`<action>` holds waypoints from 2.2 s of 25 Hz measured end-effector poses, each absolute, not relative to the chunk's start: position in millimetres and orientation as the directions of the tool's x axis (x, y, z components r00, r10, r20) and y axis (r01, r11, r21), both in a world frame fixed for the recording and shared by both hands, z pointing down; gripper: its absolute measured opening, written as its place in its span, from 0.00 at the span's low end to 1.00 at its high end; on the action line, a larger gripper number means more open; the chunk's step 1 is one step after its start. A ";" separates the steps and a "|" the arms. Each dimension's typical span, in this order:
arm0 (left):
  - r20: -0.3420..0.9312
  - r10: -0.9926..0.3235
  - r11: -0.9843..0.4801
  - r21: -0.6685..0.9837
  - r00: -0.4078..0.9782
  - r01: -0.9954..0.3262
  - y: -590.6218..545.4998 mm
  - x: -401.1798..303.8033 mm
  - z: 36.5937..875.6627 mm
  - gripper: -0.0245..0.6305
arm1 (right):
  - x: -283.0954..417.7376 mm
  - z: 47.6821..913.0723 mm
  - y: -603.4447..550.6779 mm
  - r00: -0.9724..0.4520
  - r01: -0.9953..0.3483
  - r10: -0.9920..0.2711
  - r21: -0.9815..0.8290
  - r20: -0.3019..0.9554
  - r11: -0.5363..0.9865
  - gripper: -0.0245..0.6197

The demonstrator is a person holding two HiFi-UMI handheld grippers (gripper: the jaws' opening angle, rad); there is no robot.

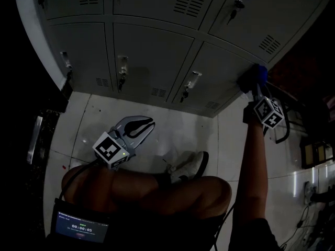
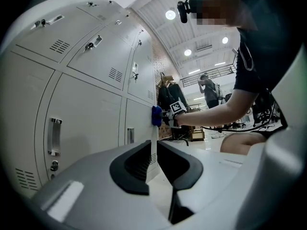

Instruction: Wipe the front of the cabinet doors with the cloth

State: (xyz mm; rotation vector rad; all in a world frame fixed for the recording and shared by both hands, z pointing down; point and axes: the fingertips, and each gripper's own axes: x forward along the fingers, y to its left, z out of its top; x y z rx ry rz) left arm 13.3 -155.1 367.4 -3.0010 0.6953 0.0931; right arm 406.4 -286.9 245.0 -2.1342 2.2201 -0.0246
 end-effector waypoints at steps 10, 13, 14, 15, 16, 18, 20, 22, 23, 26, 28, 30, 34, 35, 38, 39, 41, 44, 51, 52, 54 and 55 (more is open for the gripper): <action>-0.080 -0.438 -0.896 -0.047 0.896 -0.442 -156.0 12.6 365.5 0.11 | 359.7 259.6 -261.6 -0.122 -0.992 -0.992 -0.019 -0.039 0.123 0.16; -0.085 -0.437 -0.895 -0.050 0.895 -0.442 -155.3 12.7 365.2 0.11 | 315.7 263.4 -258.3 -0.207 -0.978 -0.977 -0.009 -0.041 0.208 0.16; -0.086 -0.437 -0.896 -0.049 0.895 -0.442 -154.9 13.0 364.7 0.11 | 299.5 265.1 -258.3 -0.239 -0.971 -0.970 -0.007 -0.040 0.239 0.16; -0.086 -0.437 -0.896 -0.048 0.895 -0.442 -154.6 13.3 364.1 0.11 | 282.9 267.0 -258.8 -0.271 -0.963 -0.962 -0.004 -0.037 0.271 0.16; -0.085 -0.437 -0.896 -0.047 0.895 -0.442 -154.2 13.4 363.4 0.11 | 266.2 269.3 -260.2 -0.302 -0.953 -0.953 0.000 -0.032 0.302 0.16; -0.082 -0.437 -0.896 -0.047 0.895 -0.442 -152.9 13.7 361.7 0.11 | 234.4 275.2 -265.6 -0.359 -0.933 -0.933 0.012 -0.018 0.359 0.16; -0.084 -0.436 -0.896 -0.048 0.896 -0.441 -151.6 14.3 360.3 0.11 | 207.9 282.6 -273.2 -0.401 -0.916 -0.916 0.024 0.000 0.401 0.16; -0.095 -0.435 -0.896 -0.054 0.896 -0.440 -151.8 14.1 359.1 0.11 | 187.3 290.5 -282.1 -0.428 -0.903 -0.904 0.032 0.018 0.428 0.16; -0.100 -0.434 -0.896 -0.057 0.895 -0.441 -152.5 13.7 358.5 0.11 | 179.0 294.4 -287.1 -0.438 -0.898 -0.898 0.035 0.027 0.439 0.16; -0.103 -0.436 -0.895 -0.056 0.894 -0.443 -154.5 12.7 357.9 0.11 | 162.9 304.7 -303.3 -0.453 -0.889 -0.890 0.048 0.055 0.455 0.16; -0.101 -0.438 -0.894 -0.051 0.893 -0.444 -154.9 12.0 358.5 0.11 | 161.4 310.7 -313.8 -0.443 -0.893 -0.894 0.051 0.069 0.447 0.16; -0.099 -0.439 -0.895 -0.044 0.893 -0.444 -154.2 11.6 358.6 0.11 | 166.6 314.8 -322.9 -0.425 -0.903 -0.902 0.036 0.079 0.428 0.16; -0.105 -0.437 -0.895 -0.054 0.893 -0.443 -156.1 11.2 359.5 0.11 | 180.1 313.5 -333.7 -0.409 -0.911 -0.908 0.020 0.089 0.412 0.16; -0.107 -0.437 -0.894 -0.058 0.893 -0.444 -156.4 11.0 359.7 0.11 | 181.2 313.0 -334.2 -0.407 -0.911 -0.909 0.033 0.092 0.412 0.16; -0.097 -0.442 -0.892 -0.056 0.891 -0.449 -156.3 10.6 361.6 0.11 | 188.3 312.9 -332.2 -0.388 -0.917 -0.916 0.058 0.098 0.395 0.16; -0.096 -0.444 -0.891 -0.055 0.891 -0.450 -156.5 10.5 362.0 0.11 | 192.7 312.5 -331.3 -0.380 -0.921 -0.920 0.056 0.095 0.386 0.16; -0.092 -0.446 -0.891 -0.054 0.890 -0.451 -156.8 10.3 363.0 0.11 | 203.8 311.2 -329.1 -0.360 -0.929 -0.929 0.054 0.088 0.366 0.16; -0.088 -0.443 -0.893 -0.052 0.892 -0.448 -156.5 10.5 362.6 0.11 | 224.6 311.0 -325.0 -0.324 -0.943 -0.942 0.052 0.085 0.329 0.16; -0.085 -0.444 -0.892 -0.051 0.892 -0.448 -157.5 10.4 364.0 0.11 | 285.5 312.5 -312.6 -0.218 -0.975 -0.973 0.030 0.073 0.221 0.16; -0.084 -0.444 -0.892 -0.050 0.892 -0.449 -157.6 10.5 364.7 0.11 | 295.1 312.9 -310.6 -0.200 -0.979 -0.977 0.026 0.070 0.202 0.16; -0.080 -0.446 -0.892 -0.047 0.892 -0.450 -157.6 10.6 365.6 0.11 | 315.0 313.8 -306.5 -0.162 -0.987 -0.985 0.015 0.064 0.163 0.16; -0.078 -0.446 -0.892 -0.046 0.891 -0.450 -157.7 10.7 365.9 0.11 | 325.7 313.9 -304.4 -0.141 -0.990 -0.988 0.007 0.060 0.142 0.16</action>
